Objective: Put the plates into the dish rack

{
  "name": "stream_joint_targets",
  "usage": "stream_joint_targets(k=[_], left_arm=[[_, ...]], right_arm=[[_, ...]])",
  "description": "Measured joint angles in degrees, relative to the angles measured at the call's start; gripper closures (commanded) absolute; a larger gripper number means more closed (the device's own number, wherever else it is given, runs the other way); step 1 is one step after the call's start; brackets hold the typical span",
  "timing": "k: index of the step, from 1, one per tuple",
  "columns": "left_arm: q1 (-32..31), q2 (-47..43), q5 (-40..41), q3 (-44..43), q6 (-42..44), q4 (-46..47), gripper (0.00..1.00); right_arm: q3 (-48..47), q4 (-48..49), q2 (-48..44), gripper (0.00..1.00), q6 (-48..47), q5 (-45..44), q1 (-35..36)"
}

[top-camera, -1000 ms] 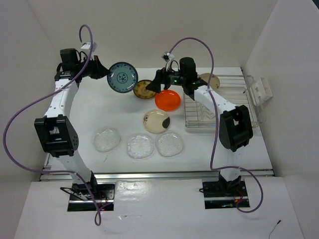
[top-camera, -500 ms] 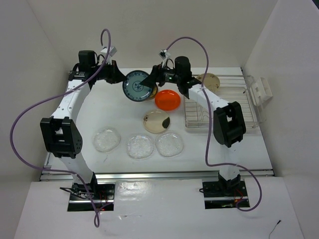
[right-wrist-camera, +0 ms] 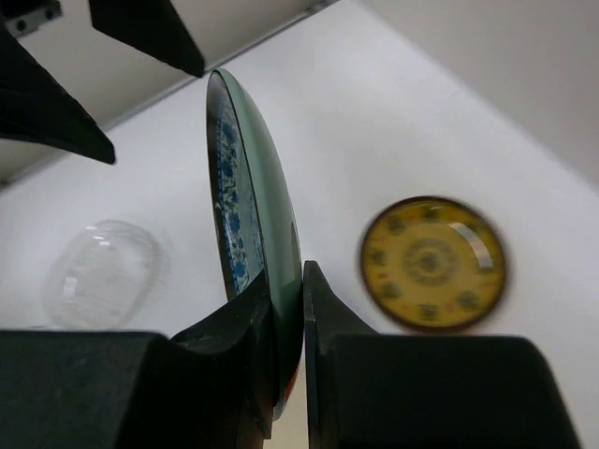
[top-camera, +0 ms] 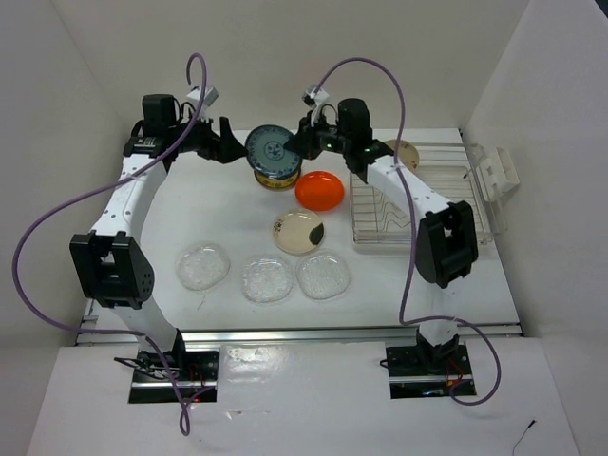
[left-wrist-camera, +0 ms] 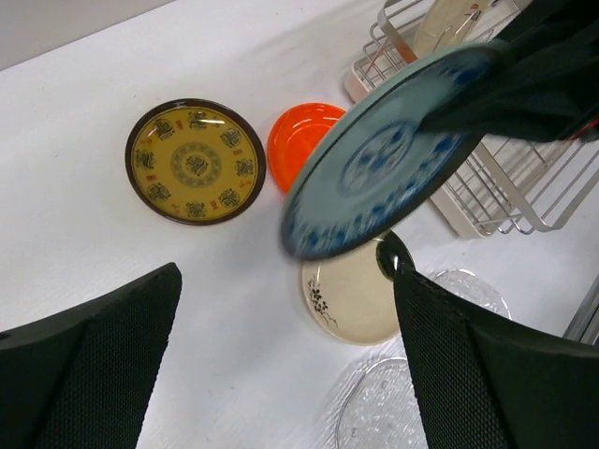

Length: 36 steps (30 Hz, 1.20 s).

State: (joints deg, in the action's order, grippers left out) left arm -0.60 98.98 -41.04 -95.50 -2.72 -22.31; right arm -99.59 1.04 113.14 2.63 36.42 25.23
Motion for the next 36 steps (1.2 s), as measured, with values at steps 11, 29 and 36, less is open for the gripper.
stream_joint_targets(k=[11,29,36], left_arm=[[6.4,-2.5,4.7,-0.1,1.0,0.5,0.0],[6.8,-0.1,13.2,1.2,0.7,4.5,0.0],[6.9,2.0,13.7,1.2,0.7,4.7,0.0]], right_arm=[[21.3,0.2,-35.2,1.0,-46.3,-5.2,-18.5],[26.9,-15.0,-28.2,1.0,-78.6,-12.3,-24.4],[25.0,-15.3,-23.5,1.0,-80.0,-12.3,-24.4]])
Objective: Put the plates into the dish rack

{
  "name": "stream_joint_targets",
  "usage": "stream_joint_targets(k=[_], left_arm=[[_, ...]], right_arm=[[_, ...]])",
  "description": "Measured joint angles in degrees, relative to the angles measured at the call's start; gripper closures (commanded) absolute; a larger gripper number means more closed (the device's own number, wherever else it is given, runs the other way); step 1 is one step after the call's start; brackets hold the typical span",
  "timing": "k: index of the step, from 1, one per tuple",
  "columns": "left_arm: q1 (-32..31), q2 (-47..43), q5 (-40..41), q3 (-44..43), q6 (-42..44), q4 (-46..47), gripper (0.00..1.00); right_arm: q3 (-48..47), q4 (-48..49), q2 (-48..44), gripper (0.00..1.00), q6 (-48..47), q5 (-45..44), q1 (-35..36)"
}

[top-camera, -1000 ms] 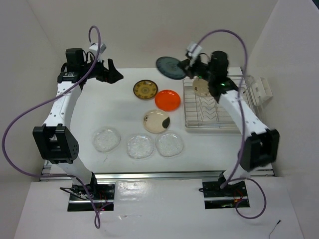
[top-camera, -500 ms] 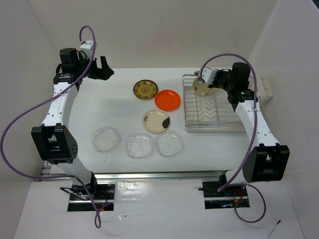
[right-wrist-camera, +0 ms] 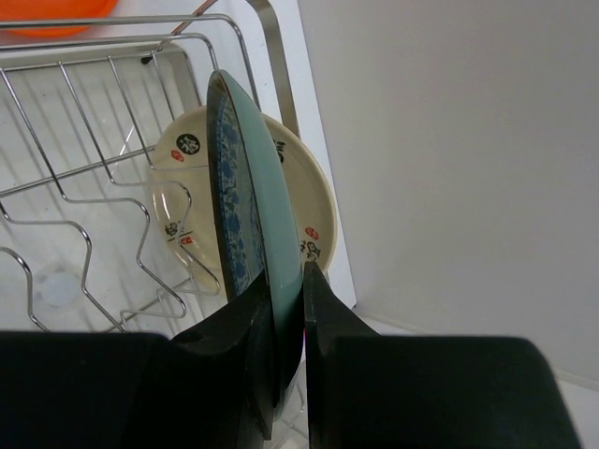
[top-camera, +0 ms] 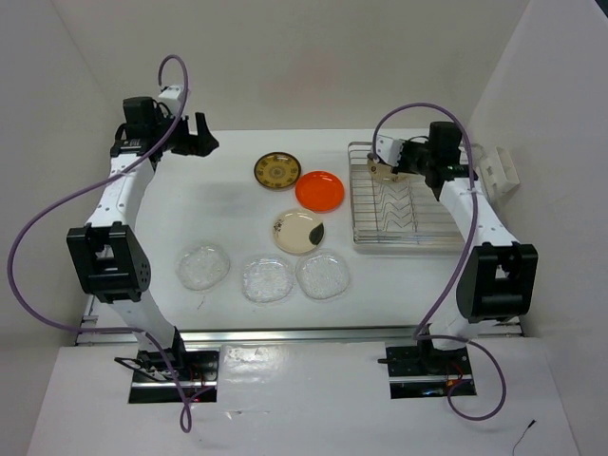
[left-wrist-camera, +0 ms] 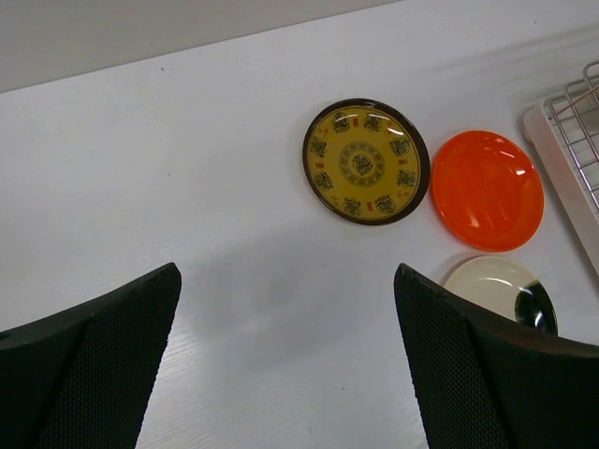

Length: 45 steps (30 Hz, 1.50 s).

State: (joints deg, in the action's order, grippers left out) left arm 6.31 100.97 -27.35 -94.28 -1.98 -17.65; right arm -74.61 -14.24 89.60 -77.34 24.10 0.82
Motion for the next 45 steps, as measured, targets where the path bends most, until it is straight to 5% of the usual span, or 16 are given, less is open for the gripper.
stream_joint_targets(k=[14,15,17,21,24,38,45], left_arm=[[0.0,4.4,0.1,-0.8,-1.6,0.1,0.0],[0.0,4.7,0.1,-0.8,-2.0,0.3,0.0],[0.0,5.4,0.5,-0.7,-3.6,1.5,0.0],[-0.4,6.6,1.1,1.3,-7.8,6.0,0.0],[-1.3,9.1,2.5,2.1,-11.0,8.6,0.0],[-11.4,25.4,9.0,0.5,-28.7,21.1,0.08],[-10.7,28.7,12.3,0.5,-35.9,23.2,0.16]], right_arm=[[-1.2,-1.2,4.9,1.0,-2.0,-0.8,0.0],[-1.2,-1.2,5.2,0.96,-2.0,-0.8,0.0],[-1.2,-1.3,5.6,0.67,-1.9,-0.8,0.0],[-1.3,0.6,6.5,0.4,0.4,-0.9,0.1],[-1.4,1.3,6.5,0.29,6.0,-0.3,0.1],[-1.0,14.8,-3.6,0.29,57.2,15.3,0.6],[-0.3,15.0,-4.5,0.29,70.2,18.4,0.7]])
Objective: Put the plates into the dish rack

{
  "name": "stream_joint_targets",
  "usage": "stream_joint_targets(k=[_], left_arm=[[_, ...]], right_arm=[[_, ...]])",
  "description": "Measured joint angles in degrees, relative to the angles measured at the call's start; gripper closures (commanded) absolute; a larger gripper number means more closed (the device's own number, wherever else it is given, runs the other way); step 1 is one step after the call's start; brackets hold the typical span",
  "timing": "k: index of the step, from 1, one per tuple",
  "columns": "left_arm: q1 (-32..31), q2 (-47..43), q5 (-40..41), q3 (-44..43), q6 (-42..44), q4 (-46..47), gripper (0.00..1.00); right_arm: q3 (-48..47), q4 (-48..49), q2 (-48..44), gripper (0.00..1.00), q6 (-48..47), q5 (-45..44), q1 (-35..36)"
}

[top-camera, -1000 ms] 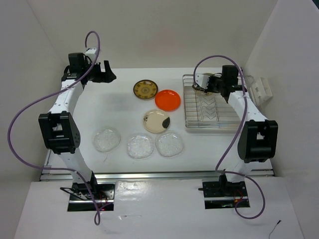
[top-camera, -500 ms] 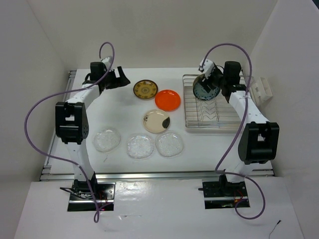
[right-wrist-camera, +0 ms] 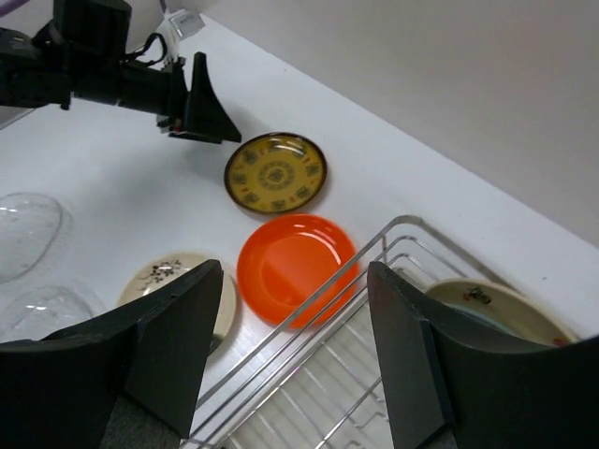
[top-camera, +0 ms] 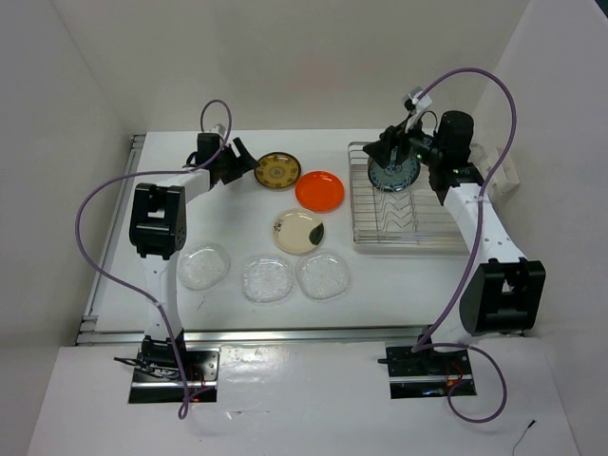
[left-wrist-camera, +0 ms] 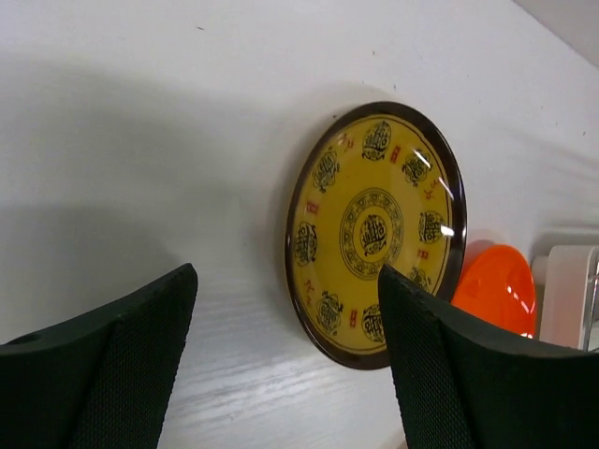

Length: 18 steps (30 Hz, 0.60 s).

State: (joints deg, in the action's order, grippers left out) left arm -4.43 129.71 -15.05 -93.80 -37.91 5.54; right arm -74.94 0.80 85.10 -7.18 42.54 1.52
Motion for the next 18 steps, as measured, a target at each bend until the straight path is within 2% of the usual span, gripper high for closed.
stream_joint_targets(k=[2,9,13,17,18], left_arm=[[0.3,1.3,-0.3,-0.6,-1.8,1.0,0.22],[0.3,5.3,-3.8,-3.4,-8.2,4.4,0.24],[-0.2,6.3,-4.9,-3.5,-10.6,5.5,0.36],[-0.6,6.9,-6.1,-3.5,-12.6,6.4,0.39],[-0.6,7.0,-6.2,-3.5,-13.1,6.4,0.45]], right_arm=[[0.8,-0.1,-0.3,0.29,2.1,0.2,0.0],[4.2,0.0,-4.0,0.29,5.5,-1.6,0.2],[4.2,0.1,-5.5,0.29,6.4,-2.1,0.2],[4.3,0.0,-5.7,0.29,6.8,-2.7,0.3],[4.2,0.0,-5.7,0.29,6.9,-2.8,0.3]])
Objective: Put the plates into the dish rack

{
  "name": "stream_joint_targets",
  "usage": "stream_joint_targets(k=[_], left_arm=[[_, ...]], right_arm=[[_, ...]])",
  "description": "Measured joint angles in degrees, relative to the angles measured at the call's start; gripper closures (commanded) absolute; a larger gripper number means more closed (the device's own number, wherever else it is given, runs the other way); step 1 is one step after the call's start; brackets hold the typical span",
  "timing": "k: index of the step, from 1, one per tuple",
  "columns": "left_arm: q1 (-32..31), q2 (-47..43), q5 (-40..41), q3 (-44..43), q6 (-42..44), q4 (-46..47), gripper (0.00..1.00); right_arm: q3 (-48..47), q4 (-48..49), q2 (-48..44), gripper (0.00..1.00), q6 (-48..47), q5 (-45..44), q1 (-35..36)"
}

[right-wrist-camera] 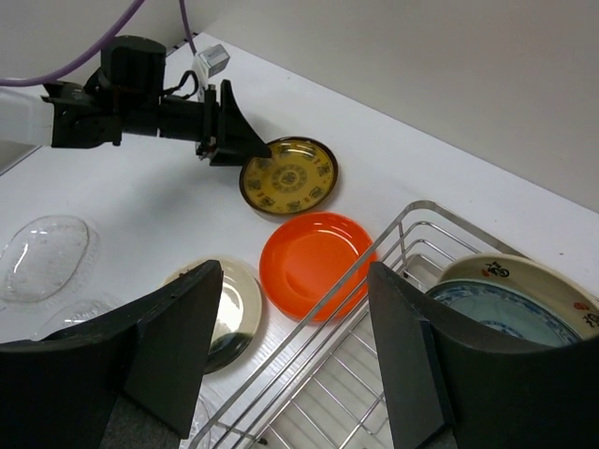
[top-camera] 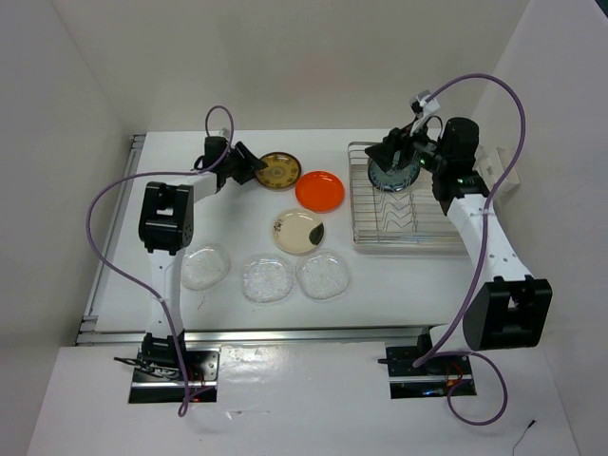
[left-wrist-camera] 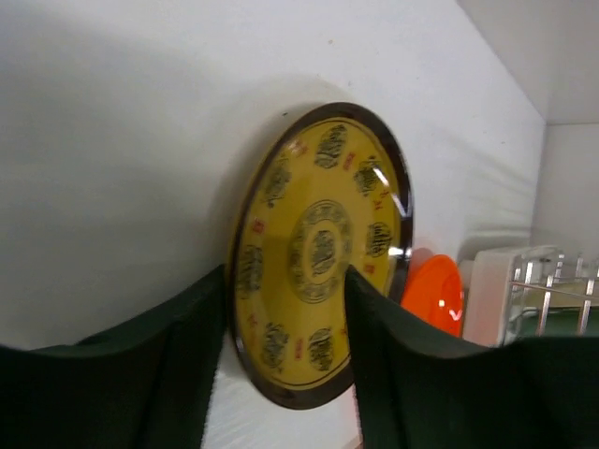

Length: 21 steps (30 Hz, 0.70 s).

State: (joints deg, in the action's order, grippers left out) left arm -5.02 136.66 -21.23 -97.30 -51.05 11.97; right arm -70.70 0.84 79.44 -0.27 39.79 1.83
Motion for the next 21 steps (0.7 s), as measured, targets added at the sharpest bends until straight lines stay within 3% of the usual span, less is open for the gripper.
stream_joint_targets(k=[2,5,6,21], left_arm=[[-0.3,0.1,0.0,0.0,-0.2,-0.5,0.56],[-0.4,0.8,0.2,0.0,-0.7,-1.2,0.93],[-0.4,1.0,0.1,0.1,-0.6,-1.4,1.0],[1.2,-1.7,-3.4,0.2,12.3,0.0,1.0]], right_arm=[[0.0,0.0,-0.1,0.29,0.2,-0.2,0.0],[0.0,0.0,-0.3,0.29,0.7,-0.4,0.1],[0.0,0.0,-0.3,0.29,0.9,-0.3,0.1],[-8.4,0.0,9.3,0.29,9.8,1.8,5.8]])
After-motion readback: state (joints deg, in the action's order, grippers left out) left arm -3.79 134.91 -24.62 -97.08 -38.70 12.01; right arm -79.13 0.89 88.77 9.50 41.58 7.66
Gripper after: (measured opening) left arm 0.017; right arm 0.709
